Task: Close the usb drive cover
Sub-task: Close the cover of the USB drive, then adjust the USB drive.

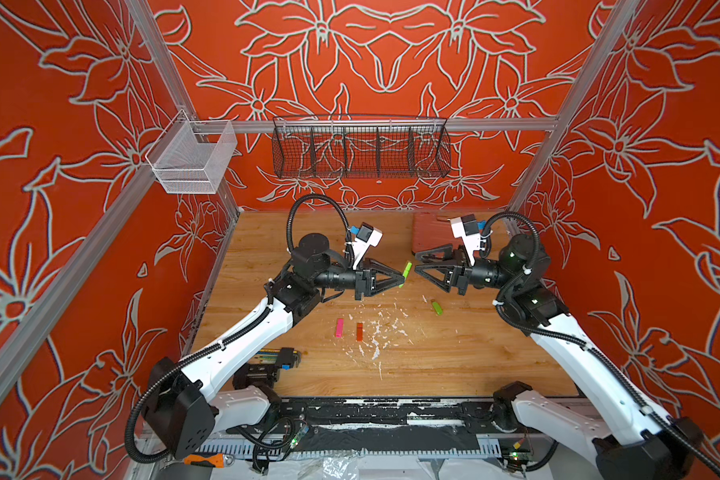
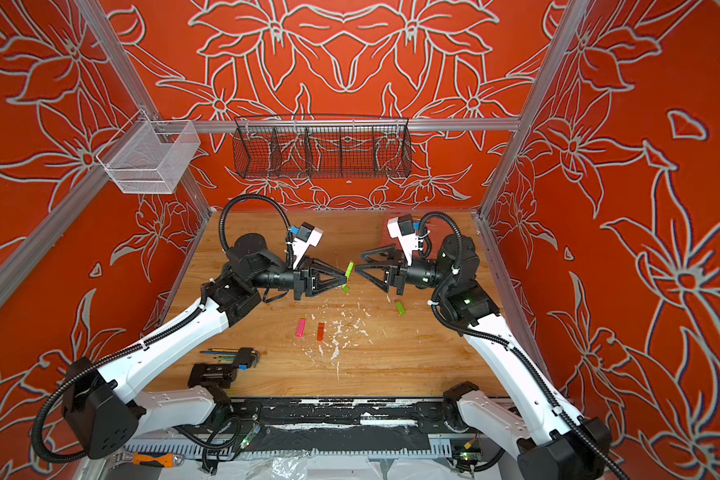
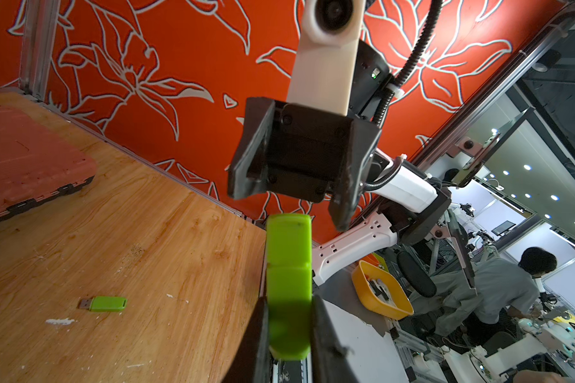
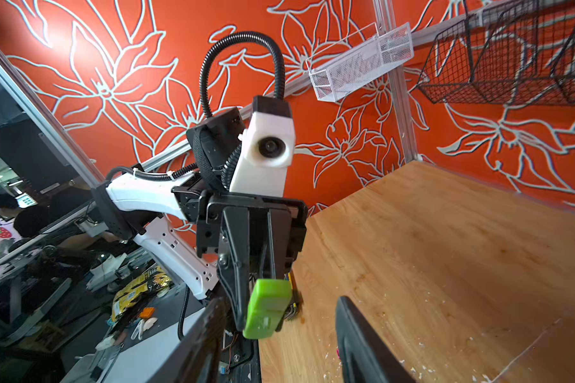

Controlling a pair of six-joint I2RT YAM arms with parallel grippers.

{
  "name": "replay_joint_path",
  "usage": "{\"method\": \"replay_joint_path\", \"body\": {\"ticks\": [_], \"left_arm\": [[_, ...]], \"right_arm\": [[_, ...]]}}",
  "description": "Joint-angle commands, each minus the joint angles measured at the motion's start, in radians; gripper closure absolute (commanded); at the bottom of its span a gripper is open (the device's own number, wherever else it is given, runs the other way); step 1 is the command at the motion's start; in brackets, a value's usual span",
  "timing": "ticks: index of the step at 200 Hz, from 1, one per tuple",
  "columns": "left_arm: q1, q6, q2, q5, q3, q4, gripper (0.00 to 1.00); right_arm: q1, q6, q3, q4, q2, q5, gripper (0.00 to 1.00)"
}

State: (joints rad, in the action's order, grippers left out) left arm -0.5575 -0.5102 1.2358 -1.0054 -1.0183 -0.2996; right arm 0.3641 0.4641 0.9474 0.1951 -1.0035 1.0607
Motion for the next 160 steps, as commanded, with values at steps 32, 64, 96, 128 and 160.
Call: {"method": "replay_joint_path", "body": {"ticks": [32, 64, 96, 128, 160], "left_arm": [[-0.004, -0.037, 0.035, -0.036, -0.014, -0.073, 0.83], [-0.004, -0.042, 0.044, -0.043, -0.022, -0.075, 0.83], [-0.005, -0.045, 0.039, -0.045, -0.025, -0.084, 0.83], [-0.007, -0.048, 0.039, -0.048, -0.026, -0.085, 0.83], [-0.008, -0.049, 0.037, -0.050, -0.029, -0.088, 0.83]], "right_arm": [[0.035, 0.120, -0.047, 0.282, -0.015, 0.071, 0.45], [0.057, 0.090, -0.030, 0.255, -0.039, 0.070, 0.45], [0.072, -0.004, -0.002, 0.126, -0.049, 0.034, 0.46], [0.077, -0.019, 0.004, 0.112, -0.048, 0.023, 0.48], [0.082, -0.061, 0.015, 0.055, -0.054, 0.001, 0.49]]}}
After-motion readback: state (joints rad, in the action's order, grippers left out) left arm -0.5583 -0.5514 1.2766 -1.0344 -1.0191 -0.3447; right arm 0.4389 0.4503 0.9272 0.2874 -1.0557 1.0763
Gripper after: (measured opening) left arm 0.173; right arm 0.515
